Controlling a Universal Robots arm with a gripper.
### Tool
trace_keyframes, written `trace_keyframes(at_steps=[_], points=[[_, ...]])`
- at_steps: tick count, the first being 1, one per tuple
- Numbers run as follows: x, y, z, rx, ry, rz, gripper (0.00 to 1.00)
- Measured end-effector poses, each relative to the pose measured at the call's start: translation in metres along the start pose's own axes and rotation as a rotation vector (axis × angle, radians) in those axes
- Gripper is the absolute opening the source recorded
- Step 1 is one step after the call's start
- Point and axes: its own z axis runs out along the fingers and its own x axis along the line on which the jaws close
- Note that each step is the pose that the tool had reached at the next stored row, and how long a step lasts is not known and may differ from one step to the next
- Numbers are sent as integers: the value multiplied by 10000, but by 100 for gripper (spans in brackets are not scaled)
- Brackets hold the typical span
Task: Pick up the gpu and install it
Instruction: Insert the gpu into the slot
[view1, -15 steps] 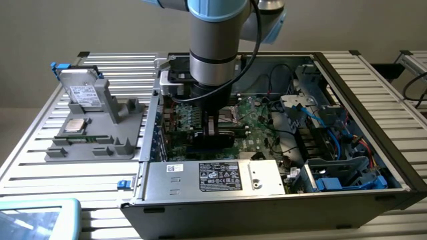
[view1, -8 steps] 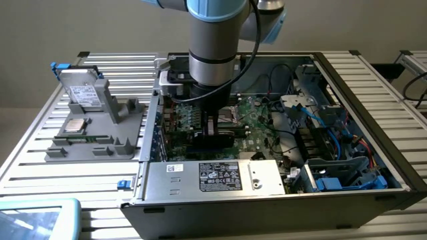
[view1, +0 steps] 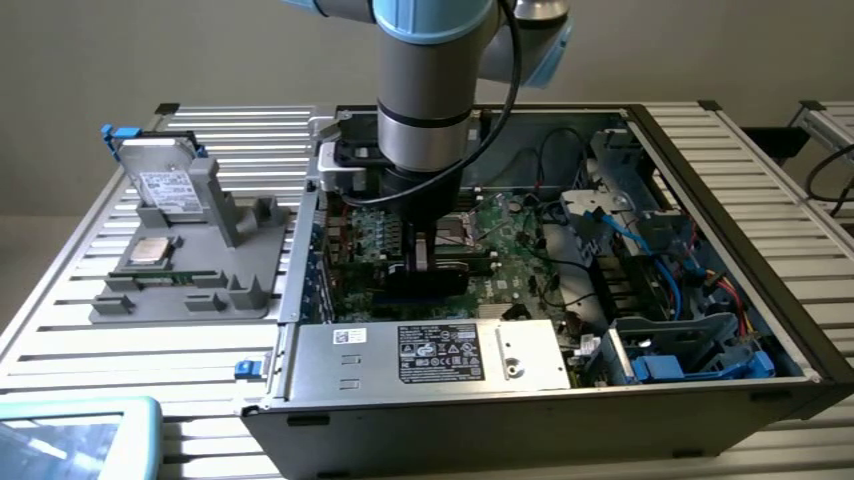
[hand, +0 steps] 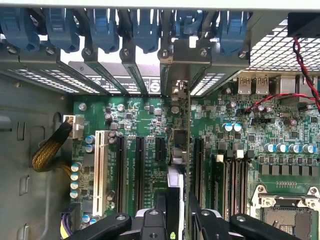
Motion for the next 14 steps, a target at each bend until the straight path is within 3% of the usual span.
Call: trace_keyframes(at_steps=[14], points=[[1, 9, 3, 0, 5, -74, 27]])
